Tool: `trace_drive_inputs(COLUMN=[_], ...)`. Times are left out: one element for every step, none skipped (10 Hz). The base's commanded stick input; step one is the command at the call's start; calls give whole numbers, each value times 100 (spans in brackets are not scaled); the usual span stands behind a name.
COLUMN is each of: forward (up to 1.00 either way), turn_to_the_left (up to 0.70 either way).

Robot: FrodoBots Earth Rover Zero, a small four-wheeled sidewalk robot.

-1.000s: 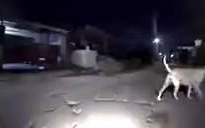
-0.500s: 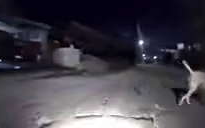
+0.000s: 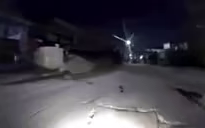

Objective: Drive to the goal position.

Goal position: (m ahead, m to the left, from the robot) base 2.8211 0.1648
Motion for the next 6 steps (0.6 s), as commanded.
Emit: trace_drive_inputs(forward=[100,100,100,100,100,100], turn_to_the_left=[5,5,5,5,5,5])
